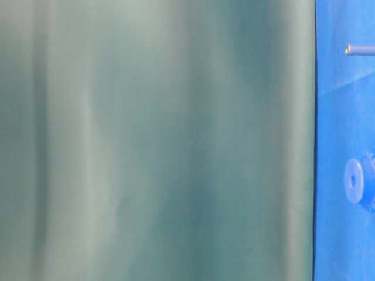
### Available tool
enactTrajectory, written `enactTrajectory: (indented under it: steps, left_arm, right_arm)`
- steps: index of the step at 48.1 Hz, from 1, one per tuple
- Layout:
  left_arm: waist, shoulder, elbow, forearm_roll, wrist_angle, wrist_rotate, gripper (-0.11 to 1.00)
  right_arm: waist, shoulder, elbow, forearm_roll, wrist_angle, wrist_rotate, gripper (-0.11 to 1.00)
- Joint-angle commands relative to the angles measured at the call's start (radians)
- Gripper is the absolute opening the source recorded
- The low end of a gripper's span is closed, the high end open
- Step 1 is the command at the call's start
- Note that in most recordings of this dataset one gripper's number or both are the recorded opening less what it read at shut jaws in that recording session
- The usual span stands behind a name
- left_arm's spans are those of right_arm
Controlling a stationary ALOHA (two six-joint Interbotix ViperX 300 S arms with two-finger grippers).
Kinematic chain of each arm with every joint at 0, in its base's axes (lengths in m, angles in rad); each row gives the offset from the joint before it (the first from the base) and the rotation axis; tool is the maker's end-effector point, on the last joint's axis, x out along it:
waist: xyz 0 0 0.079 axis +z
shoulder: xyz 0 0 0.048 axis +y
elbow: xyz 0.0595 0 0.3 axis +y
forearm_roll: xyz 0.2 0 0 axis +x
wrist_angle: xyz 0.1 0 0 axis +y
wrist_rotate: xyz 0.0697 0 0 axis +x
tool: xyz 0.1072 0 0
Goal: Insert the shaft placed at a random location into the center hole of the small gear at another random location.
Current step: 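Move the open right gripper toward the upright silver shaft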
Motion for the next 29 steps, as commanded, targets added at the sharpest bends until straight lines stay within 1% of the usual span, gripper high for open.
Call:
enactTrajectory:
  steps: [1, 7, 13, 21, 29]
  left_arm:
    - [0.000, 0.011, -0.017, 0.000, -0.009, -0.003, 0.00]
    - [0.000, 0.012, -0.017, 0.000, -0.009, -0.005, 0.00]
    - [0.000, 0.008, -0.015, 0.000, -0.014, -0.002, 0.00]
    - [0.000, 0.005, -0.012, 0.000, -0.020, 0.005, 0.00]
    - [0.000, 0.005, -0.009, -0.002, -0.020, 0.002, 0.00]
  right_arm:
    - [-0.008, 0.006, -0.015, -0.008, 0.000, -0.015, 0.00]
    - [-0.029, 0.025, -0.028, -0.008, 0.021, -0.021, -0.06]
    - [-0.048, 0.054, -0.032, -0.006, 0.021, -0.026, -0.06]
    - [-0.094, 0.112, -0.023, -0.006, 0.021, -0.028, -0.06]
    - [-0.132, 0.212, -0.015, 0.003, -0.029, -0.023, -0.02]
